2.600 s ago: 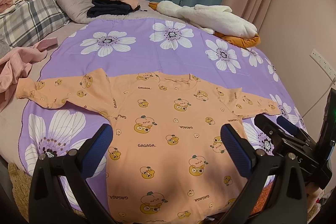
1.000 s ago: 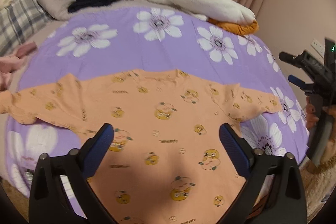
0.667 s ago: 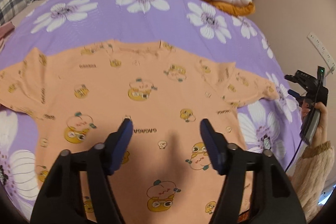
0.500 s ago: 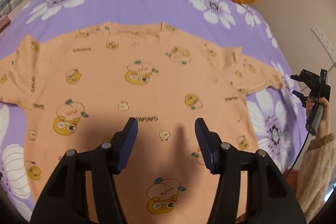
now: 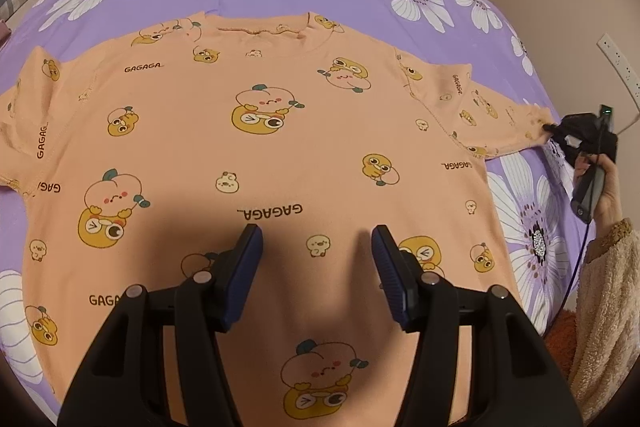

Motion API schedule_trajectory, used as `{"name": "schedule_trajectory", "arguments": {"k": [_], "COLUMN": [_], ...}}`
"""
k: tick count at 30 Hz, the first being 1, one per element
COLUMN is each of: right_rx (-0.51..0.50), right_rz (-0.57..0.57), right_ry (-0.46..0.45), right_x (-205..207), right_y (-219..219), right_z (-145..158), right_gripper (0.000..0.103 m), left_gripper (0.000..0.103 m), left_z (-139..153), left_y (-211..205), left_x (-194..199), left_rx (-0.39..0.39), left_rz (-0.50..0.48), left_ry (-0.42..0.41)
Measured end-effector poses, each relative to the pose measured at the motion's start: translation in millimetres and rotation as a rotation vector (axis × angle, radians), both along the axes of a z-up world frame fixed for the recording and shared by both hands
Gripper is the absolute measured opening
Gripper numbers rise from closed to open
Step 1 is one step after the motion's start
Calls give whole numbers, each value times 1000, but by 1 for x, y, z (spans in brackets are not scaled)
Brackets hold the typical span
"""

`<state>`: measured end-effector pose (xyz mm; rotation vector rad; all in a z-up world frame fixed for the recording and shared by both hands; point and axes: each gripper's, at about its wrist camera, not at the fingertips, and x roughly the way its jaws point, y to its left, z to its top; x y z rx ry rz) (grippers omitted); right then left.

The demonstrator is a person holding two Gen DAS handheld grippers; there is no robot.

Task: Fold small clothes
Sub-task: 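Lift the sleeve with the right tool, fold it across the body, release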

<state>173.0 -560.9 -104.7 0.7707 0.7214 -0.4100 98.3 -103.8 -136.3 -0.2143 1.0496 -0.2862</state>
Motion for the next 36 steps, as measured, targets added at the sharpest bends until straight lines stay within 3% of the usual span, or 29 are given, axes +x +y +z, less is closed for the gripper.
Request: {"name": "schedule_trajectory", "arguments": {"k": [2,5,10,15,20,25,36], "right_rx": [-39,-98,-11,-185,-261,-290,-371], "right_rz": [-26,-75,-111,-52,53,162,533], "right_ry": [-31,-12,37,-51,-169,-237,-259], "right_x": [-8,-17,-25,-29,-35,-37,-24], "right_y": [-3,-13,-29,6,46,79,193], "right_z": [16,17,-4,41,77,95,101], "right_gripper": [7,7,7,7,7,7,7], "left_gripper": [57,57,57,58,71,78,79], "left_z": [-1,-1,1,8,19,27,37], "left_y": [1,3,3,8,20,38,68], "left_x": [1,2,2,0,-5,-7,-17], "left_rx": [-11,-22,-36,-43,7,-4,16], "left_rz": [4,7,12,31,96,140,232], "left_ry": [2,8,8,6,-45,-59,-80]}}
